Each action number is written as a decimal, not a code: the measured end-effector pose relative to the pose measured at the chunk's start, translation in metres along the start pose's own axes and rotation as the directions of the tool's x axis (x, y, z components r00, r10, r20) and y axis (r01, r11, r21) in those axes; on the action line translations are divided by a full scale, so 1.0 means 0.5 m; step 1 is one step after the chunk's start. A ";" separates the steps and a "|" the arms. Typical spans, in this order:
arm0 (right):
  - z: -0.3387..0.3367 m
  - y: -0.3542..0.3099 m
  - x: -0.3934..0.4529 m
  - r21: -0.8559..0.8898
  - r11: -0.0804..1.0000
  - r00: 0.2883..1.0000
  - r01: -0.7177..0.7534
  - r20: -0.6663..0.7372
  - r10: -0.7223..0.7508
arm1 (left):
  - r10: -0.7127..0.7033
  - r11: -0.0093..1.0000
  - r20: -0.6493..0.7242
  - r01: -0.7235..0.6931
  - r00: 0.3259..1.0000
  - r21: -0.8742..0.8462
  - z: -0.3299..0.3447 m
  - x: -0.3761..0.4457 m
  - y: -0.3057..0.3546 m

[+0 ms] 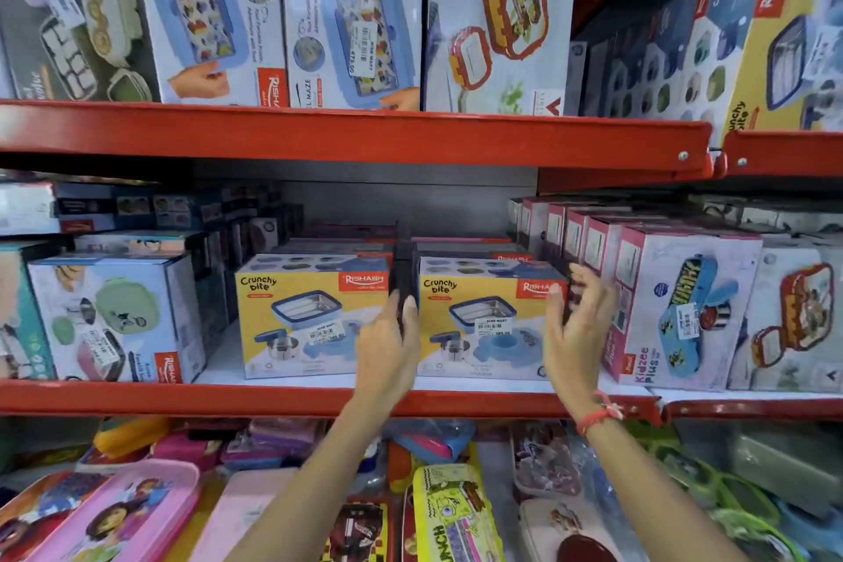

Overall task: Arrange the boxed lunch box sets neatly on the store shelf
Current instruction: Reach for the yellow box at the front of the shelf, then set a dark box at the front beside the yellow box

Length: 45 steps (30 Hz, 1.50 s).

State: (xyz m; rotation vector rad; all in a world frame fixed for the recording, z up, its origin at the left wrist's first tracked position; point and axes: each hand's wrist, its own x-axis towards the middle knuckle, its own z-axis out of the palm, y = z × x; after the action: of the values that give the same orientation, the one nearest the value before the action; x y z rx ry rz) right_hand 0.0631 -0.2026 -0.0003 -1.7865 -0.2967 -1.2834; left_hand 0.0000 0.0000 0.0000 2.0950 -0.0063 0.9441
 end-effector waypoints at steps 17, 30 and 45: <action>-0.050 0.039 0.111 0.368 0.501 0.620 -0.783 0.408 0.670 | -0.463 0.605 0.277 0.528 0.842 -0.595 -0.014 0.064 -0.008; -0.092 0.064 0.112 0.350 0.616 0.662 -0.705 0.636 0.397 | -0.256 0.721 0.393 0.445 0.883 -0.531 -0.029 0.070 0.001; -0.013 0.117 -0.004 0.204 0.853 0.843 -0.480 0.375 0.385 | -0.355 0.868 0.069 0.356 0.932 -0.346 0.058 0.019 -0.067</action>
State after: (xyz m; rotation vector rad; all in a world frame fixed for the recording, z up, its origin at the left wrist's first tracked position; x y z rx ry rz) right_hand 0.0950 -0.2407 -0.0320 -1.6740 -0.2231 -0.5858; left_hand 0.0353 0.0050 -0.0279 1.6858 0.1904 0.6579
